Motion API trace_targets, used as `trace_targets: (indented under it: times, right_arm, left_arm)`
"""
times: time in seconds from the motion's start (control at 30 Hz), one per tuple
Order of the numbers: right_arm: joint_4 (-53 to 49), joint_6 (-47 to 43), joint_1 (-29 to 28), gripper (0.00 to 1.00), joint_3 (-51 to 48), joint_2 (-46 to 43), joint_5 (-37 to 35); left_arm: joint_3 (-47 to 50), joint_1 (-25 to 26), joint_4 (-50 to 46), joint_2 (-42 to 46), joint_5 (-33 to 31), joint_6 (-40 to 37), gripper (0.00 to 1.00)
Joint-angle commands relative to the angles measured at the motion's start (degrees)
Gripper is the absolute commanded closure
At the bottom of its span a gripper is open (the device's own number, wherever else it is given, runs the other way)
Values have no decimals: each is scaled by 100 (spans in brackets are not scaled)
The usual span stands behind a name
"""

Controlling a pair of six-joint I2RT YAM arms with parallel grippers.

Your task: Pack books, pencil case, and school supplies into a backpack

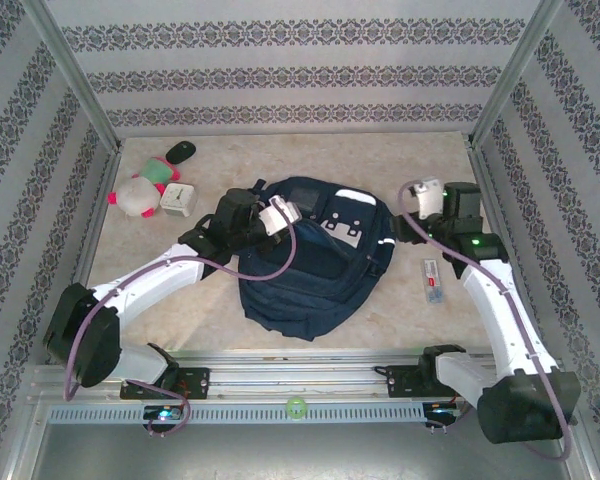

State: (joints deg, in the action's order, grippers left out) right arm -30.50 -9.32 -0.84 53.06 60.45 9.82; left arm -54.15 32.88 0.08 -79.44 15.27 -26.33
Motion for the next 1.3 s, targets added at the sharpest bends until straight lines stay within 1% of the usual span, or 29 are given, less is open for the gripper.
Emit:
trace_targets:
  times: [0.0,0.1,0.2,0.3,0.4,0.5,0.67,0.73,0.87,0.93,1.0,1.03,1.1,1.17,1.2,1.27]
  right_arm:
    - [-863,624,452,32,-336,245,-858]
    - [-778,616,839,32,-488,601,-929]
    - [-894,610,1023,32,-256,1189,-1007]
    - [-1189,320,1128,32,84,2000,-1128]
    - [-1580,30,1133,29,371,2704,-1194]
    - [-1571,-189,1130,28,341,2980,-1154]
    - [-1302,-342,1134,28,246,3227,-1148]
    - [-1292,-342,1138,30,317,3458,-1310]
    - [-1270,-344,1138,35,444,3822,-1263]
    - [-1221,-344,1139,44,468,3944,-1226]
    - [-1245,-328,1134,58,521,3971,-1236]
    - [-1279,-301,1139,63,539,3911,-1224]
    - [-1347,-274,1111,67,550,3582,-1121]
    - [-1353,-287,1003,68,496,2959,-924]
    - [-1343,-304,937,69,475,2625,-766]
    - [-1240,-425,732,70,448,1778,-224]
  left_arm:
    - [-91,-97,224,227,-425,340,100]
    - [-154,-93,221,178,-401,398,100]
    - [-242,-96,151,123,-372,448,100]
    - [-247,-98,219,139,-296,521,100]
    - [-252,-97,239,157,-313,524,100]
    - [-245,-91,246,131,-349,502,100]
    - [-247,-93,285,126,-340,538,100]
    - [-246,-95,325,127,-309,602,100]
    - [-255,-97,361,164,-260,700,100]
    - [-259,-97,361,193,-255,708,100]
    - [-262,-91,361,222,-291,716,100]
    - [-266,-98,347,227,-294,724,100]
    - [-297,-98,295,227,-303,788,100]
    - [-345,-98,213,201,-317,934,100]
    - [-375,-97,177,193,-308,1000,100]
    - [-404,-91,127,177,-284,1129,100]
